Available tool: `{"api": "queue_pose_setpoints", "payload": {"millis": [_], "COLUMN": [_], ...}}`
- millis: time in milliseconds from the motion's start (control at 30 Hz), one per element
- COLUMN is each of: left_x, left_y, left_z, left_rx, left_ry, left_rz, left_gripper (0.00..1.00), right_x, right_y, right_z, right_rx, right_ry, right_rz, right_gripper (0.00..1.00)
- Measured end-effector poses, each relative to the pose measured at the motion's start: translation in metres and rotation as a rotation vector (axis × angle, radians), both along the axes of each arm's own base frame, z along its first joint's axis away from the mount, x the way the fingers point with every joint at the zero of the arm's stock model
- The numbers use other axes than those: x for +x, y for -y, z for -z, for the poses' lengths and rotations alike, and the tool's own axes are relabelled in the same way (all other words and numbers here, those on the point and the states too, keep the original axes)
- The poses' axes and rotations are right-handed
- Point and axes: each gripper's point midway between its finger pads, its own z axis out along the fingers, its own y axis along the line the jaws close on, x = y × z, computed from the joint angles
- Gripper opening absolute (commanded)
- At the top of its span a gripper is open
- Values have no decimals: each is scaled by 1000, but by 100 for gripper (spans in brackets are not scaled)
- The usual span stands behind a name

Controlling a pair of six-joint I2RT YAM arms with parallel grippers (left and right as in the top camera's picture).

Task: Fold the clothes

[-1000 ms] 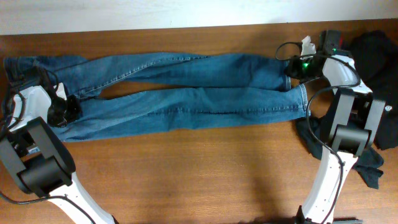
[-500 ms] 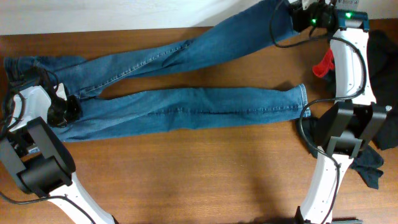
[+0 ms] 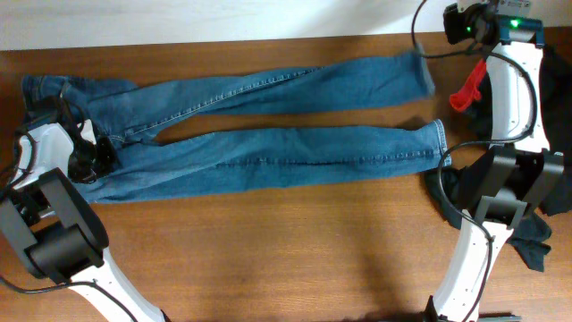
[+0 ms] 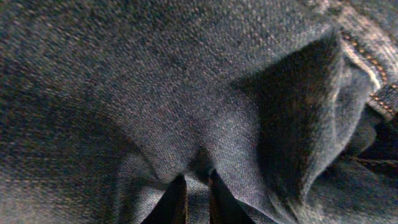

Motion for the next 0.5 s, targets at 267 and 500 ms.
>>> {"api": "queue_pose_setpoints", "payload": {"millis": [267, 500], "left_x": [1, 2], "left_y": [0, 3], "left_z": [0, 0], "left_rx": [0, -15], "left_ry": [4, 13], "left_rz": [0, 2], "left_gripper": [28, 30], "right_x": [-29, -48], "right_y": [-54, -201], "right_z": [32, 39], "right_rx": [309, 403], "right_ry": [-220, -346], "right_rz": [44, -127], "right_gripper": [63, 67]}}
